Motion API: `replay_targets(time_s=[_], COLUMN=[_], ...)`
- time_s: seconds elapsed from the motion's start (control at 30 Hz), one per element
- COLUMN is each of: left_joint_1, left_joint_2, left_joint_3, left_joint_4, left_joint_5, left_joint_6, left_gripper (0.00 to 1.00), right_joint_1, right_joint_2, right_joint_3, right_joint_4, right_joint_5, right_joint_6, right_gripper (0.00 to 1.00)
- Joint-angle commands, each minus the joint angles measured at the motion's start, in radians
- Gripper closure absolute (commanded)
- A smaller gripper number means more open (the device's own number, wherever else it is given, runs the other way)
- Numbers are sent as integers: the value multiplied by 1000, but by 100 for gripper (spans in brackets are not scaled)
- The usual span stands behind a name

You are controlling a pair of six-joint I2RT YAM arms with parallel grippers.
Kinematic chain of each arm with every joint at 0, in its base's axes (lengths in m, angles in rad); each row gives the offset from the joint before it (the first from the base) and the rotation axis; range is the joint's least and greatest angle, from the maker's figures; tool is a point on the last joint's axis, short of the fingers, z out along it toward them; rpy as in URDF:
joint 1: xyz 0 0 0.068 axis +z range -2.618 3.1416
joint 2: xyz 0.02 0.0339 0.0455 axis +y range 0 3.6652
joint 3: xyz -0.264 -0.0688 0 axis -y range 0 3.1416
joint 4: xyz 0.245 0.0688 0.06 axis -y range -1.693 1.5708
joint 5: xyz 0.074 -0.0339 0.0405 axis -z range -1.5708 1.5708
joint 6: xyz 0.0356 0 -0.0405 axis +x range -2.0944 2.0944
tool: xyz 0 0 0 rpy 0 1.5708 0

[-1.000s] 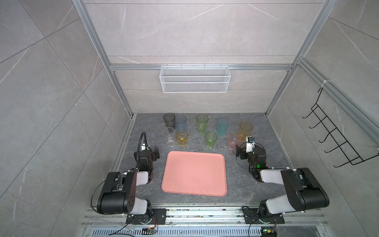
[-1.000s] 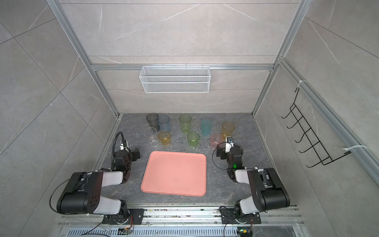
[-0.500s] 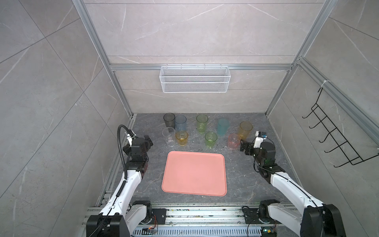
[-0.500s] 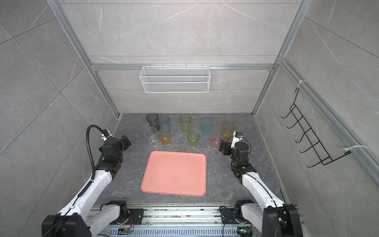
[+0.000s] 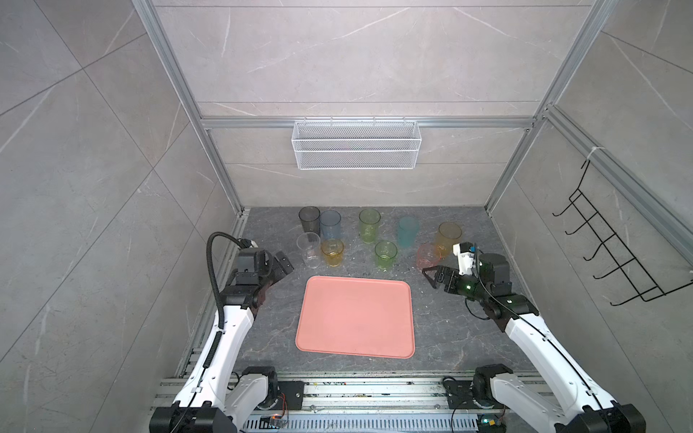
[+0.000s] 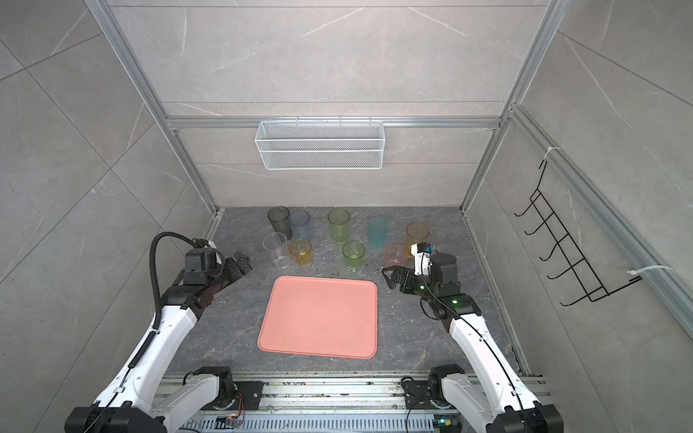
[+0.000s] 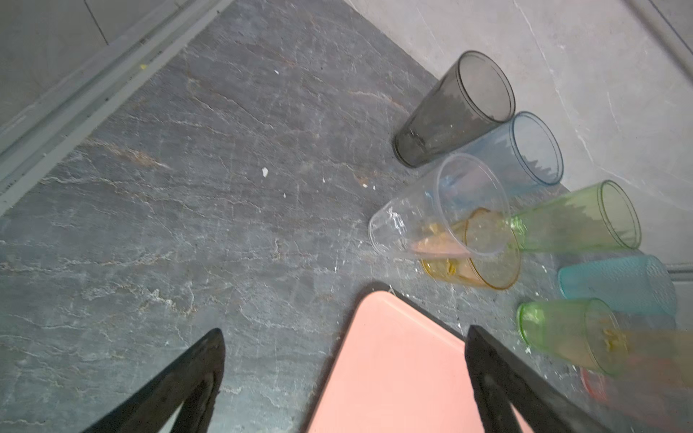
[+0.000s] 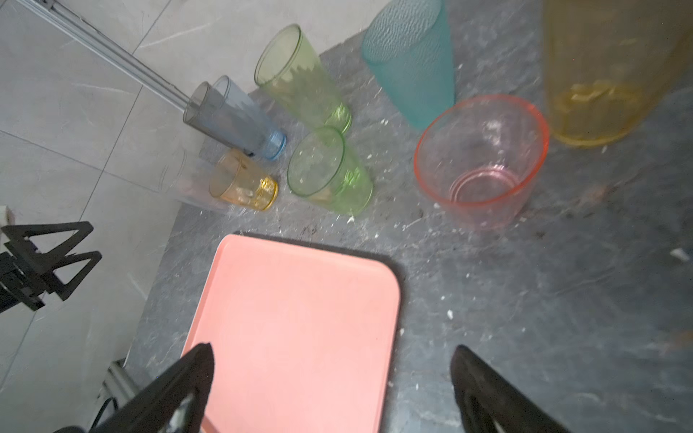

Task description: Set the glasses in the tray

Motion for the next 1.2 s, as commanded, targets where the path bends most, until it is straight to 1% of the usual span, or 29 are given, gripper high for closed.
replay_targets(time_s=[0.0,0.1,0.23,0.3,0.33,0.4,0.43,0.47,0.5,0.53,0.57,0.6,0.67,0.73,0.8,1.0,1.17], left_joint_1=[-1,-1,-1,-1,-2,-1,-1,-1,-1,-1,-1,-2,-1,-1,-1,-1,-2], left_joint_2=[-27,-26,-17,-10,-9,-4,0,6,12,19,24,30,37,38,37,37,30], left_joint_3=[60,58,55,51,49,42,39,41,41,41,41,40,35,28,25,32,20], left_joint_4=[-87,-99,-95,-73,-56,-23,-11,-7,-6,-7,-8,-10,-7,-1,-1,-6,6], left_joint_5=[110,140,144,180,218,282,299,304,303,296,289,280,280,283,277,268,281], left_joint_6=[24,31,32,50,54,54,53,49,47,43,40,33,30,29,32,38,45], left_gripper=[0,0,0,0,0,0,0,0,0,0,0,0,0,0,0,0,0], right_joint_1=[22,51,110,142,164,211,238,261,279,300,321,354,411,457,496,562,595], right_joint_2=[-43,-50,-22,6,21,54,73,93,112,142,164,189,236,278,317,430,505], right_joint_3=[20,28,40,40,36,31,28,24,19,18,25,38,63,80,86,112,117], right_joint_4=[-144,-215,-282,-294,-292,-294,-292,-287,-280,-272,-284,-312,-349,-355,-339,-308,-273], right_joint_5=[-41,-1,50,67,76,119,149,174,188,204,240,336,457,503,521,556,550], right_joint_6=[23,34,44,48,48,58,71,83,93,105,120,145,165,180,199,248,270], right_gripper=[1,1,1,1,1,1,2,7,15,31,39,38,36,36,36,38,45])
